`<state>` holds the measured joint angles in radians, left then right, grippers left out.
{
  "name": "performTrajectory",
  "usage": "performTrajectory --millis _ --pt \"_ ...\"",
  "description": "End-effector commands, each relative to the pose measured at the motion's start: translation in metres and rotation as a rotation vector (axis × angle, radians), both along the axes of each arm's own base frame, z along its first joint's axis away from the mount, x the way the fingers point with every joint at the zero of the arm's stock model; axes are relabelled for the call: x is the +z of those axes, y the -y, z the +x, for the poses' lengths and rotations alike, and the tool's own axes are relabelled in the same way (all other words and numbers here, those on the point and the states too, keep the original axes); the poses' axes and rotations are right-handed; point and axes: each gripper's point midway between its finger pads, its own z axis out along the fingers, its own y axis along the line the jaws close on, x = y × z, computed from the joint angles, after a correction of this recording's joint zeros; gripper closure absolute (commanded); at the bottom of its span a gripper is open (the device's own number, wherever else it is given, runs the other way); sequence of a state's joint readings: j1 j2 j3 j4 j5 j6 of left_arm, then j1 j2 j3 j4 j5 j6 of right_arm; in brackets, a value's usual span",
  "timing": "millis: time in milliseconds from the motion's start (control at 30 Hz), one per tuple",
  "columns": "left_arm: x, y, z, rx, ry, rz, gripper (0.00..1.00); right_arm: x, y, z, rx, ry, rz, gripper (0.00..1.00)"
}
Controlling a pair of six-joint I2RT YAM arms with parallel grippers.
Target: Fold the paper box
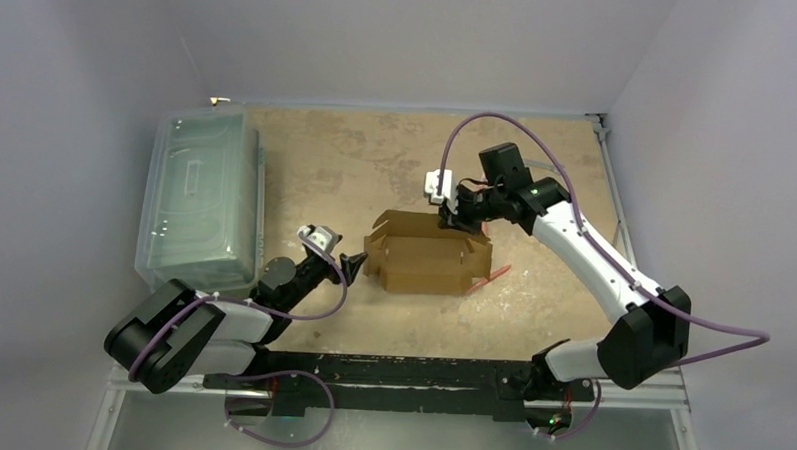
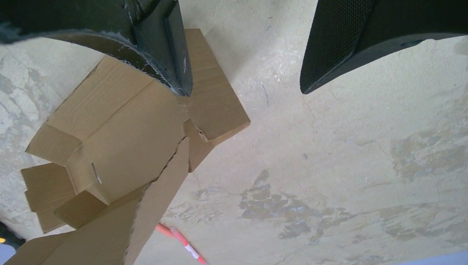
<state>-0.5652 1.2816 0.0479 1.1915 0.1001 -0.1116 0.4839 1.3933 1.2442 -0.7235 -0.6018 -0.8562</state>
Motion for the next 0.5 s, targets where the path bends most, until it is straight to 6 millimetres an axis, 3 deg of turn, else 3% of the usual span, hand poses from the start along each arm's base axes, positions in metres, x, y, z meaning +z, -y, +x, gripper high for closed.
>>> performTrajectory --millis 0,167,333,467 --pt "0.006 -0.003 0.008 0.040 -0.004 -0.028 0.30 0.023 -0.004 -0.005 0.020 0.057 0.063 1.00" --pt "0.008 -0.001 0.006 0.026 -0.058 -0.111 0.28 0.040 -0.002 0.003 -0.002 0.133 0.082 1.00" --pt "0.021 -0.018 0.016 0.102 -0.017 -0.152 0.26 0.067 0.002 0.019 -0.029 0.273 0.083 1.00" --pt "0.031 -0.030 0.030 0.161 0.001 -0.159 0.26 0.071 0.004 0.028 -0.043 0.361 0.084 1.00"
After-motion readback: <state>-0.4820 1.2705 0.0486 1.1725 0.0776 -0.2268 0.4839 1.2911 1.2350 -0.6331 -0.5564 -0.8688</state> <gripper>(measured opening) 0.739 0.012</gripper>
